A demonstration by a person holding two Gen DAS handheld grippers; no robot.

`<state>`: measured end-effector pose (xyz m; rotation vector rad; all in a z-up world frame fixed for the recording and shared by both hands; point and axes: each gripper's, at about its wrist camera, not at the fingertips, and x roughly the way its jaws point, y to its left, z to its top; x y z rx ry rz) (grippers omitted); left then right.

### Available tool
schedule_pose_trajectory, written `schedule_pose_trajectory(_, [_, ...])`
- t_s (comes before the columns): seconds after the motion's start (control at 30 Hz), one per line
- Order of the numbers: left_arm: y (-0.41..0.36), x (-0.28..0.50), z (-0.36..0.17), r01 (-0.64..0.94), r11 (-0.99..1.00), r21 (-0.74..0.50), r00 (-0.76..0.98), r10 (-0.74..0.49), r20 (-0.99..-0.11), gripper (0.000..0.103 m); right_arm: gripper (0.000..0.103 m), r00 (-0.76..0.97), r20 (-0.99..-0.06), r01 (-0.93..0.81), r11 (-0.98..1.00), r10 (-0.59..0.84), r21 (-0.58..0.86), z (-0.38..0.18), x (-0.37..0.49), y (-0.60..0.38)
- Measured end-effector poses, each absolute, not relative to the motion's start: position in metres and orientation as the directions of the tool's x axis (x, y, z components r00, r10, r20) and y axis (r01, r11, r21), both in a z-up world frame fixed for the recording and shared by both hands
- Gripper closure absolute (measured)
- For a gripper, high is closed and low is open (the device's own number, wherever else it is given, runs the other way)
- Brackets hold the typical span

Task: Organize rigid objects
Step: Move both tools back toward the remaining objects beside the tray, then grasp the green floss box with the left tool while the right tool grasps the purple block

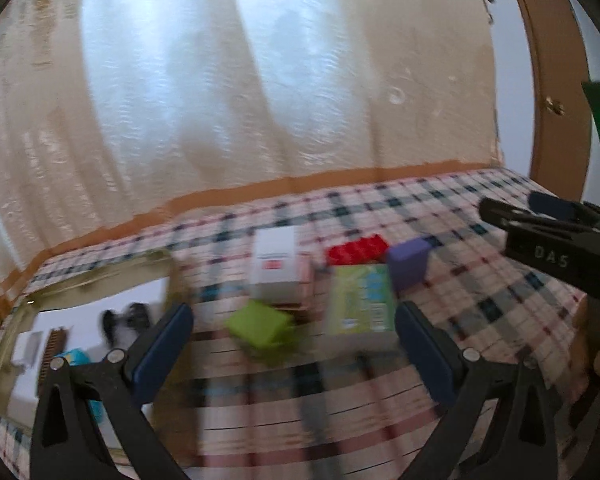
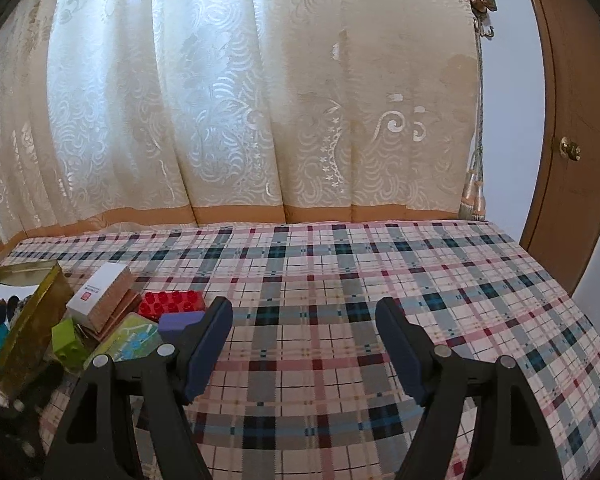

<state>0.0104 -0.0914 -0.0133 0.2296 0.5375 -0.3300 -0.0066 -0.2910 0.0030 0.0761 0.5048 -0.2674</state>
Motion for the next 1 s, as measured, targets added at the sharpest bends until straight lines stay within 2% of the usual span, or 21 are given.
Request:
schedule_pose_trajectory(0.23, [-0.125, 0.028, -0.022, 0.416, 0.906, 0.077, 0.739, -0.287, -0.609, 0.003, 0.027, 0.849, -0.480, 0.263, 0.964, -0.221, 0.022, 0.007, -0.009, -0.299])
schedule_pose_trajectory(0.57, [-0.147, 0.056, -0.039, 0.442, 0.897, 0.019, 0.637, -0.299, -0.711, 0.022, 0.027, 0.851, -0.487, 0.268, 0.960, -0.195, 0.085, 0.011, -0.010, -0.311])
schedule_pose_trajectory(0.67, [-0.143, 0.064, -0.044, 0.428, 0.904, -0.024, 0.601, -0.304, -0.739, 0.024, 0.027, 0.852, -0.489, 0.263, 0.961, -0.188, 0.089, 0.011, -0.010, -0.311])
schedule_pose_trajectory(0.77, [-0.139, 0.073, -0.052, 0.415, 0.907, -0.073, 0.554, -0.316, -0.771, 0.037, 0.027, 0.853, -0.488, 0.261, 0.961, -0.186, 0.091, 0.012, -0.009, -0.310])
schedule_pose_trajectory(0.93, [-0.142, 0.072, -0.055, 0.413, 0.909, -0.053, 0.552, -0.296, -0.780, 0.040, 0.027, 0.848, -0.497, 0.262, 0.961, -0.183, 0.094, 0.010, -0.007, -0.311])
schedule_pose_trajectory(0.97, [-0.141, 0.072, -0.054, 0.416, 0.908, -0.058, 0.552, -0.302, -0.777, 0.050, 0.027, 0.846, -0.501, 0.262, 0.960, -0.182, 0.095, 0.010, -0.007, -0.311])
schedule_pose_trajectory(1.0, [-0.141, 0.072, -0.054, 0.418, 0.906, -0.063, 0.552, -0.308, -0.775, 0.049, 0.027, 0.844, -0.505, 0.261, 0.960, -0.179, 0.096, 0.009, -0.006, -0.312])
